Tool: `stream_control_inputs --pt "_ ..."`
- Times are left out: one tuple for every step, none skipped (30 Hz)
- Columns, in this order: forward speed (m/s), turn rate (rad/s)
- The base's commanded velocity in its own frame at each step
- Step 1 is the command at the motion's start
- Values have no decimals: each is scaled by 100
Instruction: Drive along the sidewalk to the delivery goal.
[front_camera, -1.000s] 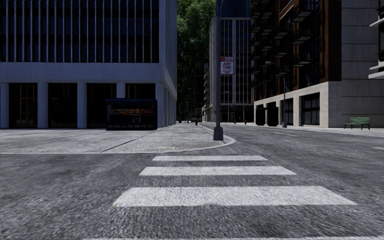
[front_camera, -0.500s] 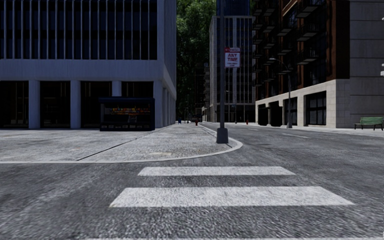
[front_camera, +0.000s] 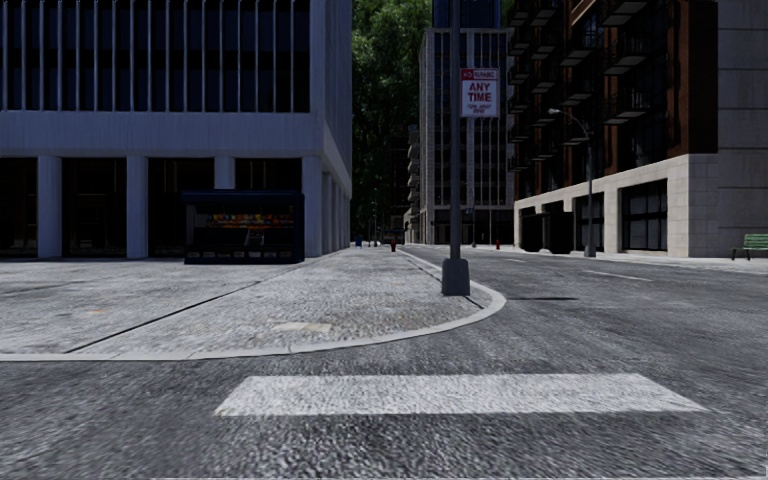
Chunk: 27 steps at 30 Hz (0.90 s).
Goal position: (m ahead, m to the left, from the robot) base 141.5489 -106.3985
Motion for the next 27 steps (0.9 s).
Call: stream_control_inputs --pt "200 0" --pt "200 0" --pt "200 0" --pt "200 0" --pt "200 0" --pt "200 0" --pt "200 0" --pt "200 0" --pt "200 0" --pt "200 0" --pt "200 0" --pt "200 0" --pt "200 0" --pt "200 0" --pt "200 0" --pt "200 0" --pt "200 0" --pt "200 0" --pt "200 0" --pt "200 0" --pt "200 0" --pt "200 0" --pt "200 0" --pt "200 0" --pt "200 0" --pt "200 0" --pt "200 0"
